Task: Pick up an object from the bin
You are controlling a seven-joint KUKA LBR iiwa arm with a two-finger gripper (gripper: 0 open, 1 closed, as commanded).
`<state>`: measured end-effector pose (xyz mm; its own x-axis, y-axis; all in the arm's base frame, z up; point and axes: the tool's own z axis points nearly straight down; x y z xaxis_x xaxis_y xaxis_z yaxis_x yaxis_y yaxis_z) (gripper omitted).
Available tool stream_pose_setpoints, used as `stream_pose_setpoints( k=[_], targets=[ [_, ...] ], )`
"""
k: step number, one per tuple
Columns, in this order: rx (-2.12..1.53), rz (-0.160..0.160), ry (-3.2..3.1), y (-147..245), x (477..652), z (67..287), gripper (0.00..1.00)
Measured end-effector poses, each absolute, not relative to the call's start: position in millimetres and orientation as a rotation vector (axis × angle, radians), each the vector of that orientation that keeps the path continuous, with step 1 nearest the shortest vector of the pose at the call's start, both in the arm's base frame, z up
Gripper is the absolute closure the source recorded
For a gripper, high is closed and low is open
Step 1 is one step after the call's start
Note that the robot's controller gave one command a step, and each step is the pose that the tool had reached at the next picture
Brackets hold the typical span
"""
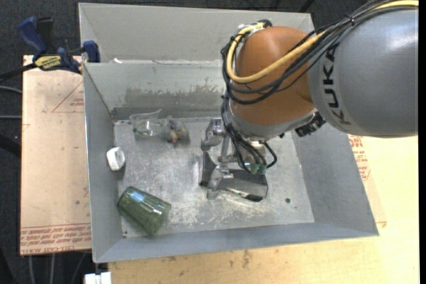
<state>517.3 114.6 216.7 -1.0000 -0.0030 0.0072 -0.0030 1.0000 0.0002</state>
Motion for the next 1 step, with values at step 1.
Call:
stream_pose_setpoints(
  k=[1],
  targets=[
    [0.0, -0.002, -3.142, 113.8, 519.0, 220.4, 0.0]
  ],
)
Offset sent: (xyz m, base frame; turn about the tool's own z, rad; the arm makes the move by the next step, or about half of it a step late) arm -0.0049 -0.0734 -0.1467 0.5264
